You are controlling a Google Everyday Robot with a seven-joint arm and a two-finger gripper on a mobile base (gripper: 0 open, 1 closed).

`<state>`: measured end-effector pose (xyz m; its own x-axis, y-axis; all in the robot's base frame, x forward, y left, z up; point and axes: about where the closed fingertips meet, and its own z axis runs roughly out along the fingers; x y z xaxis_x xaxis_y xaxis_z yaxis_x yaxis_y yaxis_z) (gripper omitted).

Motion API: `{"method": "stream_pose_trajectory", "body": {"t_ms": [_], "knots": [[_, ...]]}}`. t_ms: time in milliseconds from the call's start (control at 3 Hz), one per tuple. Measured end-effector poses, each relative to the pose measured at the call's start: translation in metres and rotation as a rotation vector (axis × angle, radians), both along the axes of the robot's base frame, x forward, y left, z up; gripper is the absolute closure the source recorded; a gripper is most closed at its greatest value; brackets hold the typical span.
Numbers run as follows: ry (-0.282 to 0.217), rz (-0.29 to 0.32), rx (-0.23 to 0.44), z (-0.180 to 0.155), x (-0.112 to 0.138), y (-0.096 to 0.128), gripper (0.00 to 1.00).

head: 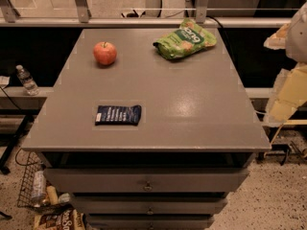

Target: Pick rxbar blueberry

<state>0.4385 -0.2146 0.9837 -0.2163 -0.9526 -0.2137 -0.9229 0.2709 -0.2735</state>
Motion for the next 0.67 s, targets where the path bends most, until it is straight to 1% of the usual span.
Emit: {"method": "stream_pose_trajectory", "body": {"t_ms": [333, 667], "knots": [[0.0, 0.0, 0.0, 0.0, 0.0, 0.0, 0.0], [-0.002, 0.054, 0.071, -0.008, 0.014, 0.027, 0.0]]}}
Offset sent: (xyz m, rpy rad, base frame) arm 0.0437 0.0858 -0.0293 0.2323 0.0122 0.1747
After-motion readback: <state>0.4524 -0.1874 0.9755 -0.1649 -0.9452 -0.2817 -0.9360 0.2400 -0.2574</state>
